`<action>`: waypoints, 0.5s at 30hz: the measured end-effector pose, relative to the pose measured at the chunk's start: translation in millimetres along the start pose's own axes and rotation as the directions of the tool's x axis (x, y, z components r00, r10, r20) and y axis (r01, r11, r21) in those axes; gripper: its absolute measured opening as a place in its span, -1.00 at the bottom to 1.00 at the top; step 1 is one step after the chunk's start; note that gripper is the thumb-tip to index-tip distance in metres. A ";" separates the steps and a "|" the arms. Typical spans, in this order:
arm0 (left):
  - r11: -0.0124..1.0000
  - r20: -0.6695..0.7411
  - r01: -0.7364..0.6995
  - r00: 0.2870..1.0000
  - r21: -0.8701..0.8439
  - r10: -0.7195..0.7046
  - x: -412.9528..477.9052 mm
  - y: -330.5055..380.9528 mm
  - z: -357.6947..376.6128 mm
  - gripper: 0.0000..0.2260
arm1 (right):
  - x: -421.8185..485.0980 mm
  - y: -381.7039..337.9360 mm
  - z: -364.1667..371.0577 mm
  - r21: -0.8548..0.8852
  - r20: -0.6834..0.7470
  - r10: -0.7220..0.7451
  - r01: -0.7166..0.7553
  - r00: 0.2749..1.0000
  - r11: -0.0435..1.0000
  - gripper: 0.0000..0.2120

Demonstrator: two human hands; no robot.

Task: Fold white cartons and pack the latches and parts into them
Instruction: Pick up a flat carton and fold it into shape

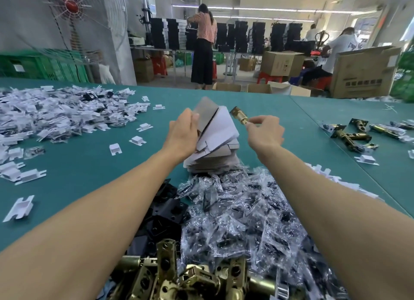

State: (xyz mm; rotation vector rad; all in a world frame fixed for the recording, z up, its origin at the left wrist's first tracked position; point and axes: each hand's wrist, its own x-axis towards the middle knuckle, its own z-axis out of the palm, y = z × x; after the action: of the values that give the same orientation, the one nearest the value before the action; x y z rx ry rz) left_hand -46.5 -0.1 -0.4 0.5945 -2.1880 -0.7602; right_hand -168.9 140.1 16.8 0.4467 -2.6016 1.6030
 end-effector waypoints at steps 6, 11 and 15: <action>0.998 0.026 0.058 0.998 -0.007 -0.058 -12.6 -14.2 -1.4 -0.67 | -15.7 -17.3 8.5 -0.349 0.031 -0.341 0.330 0.939 0.877 -0.70; 1.000 0.123 0.005 0.992 0.002 -0.005 -14.7 -5.3 6.1 -0.70 | -15.1 -28.2 -1.8 -0.270 -0.028 -0.417 0.395 0.908 0.878 -0.67; 0.997 0.068 0.057 0.996 -0.046 -0.054 -14.9 9.9 15.5 -0.71 | -22.3 -36.4 4.4 -0.046 -0.020 -0.312 0.311 0.950 0.949 -0.70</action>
State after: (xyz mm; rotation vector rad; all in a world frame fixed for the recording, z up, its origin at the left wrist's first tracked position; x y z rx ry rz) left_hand -50.7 21.3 -9.6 0.6158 -2.2152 -0.8706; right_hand -137.3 125.7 41.9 0.7822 -2.3905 1.4356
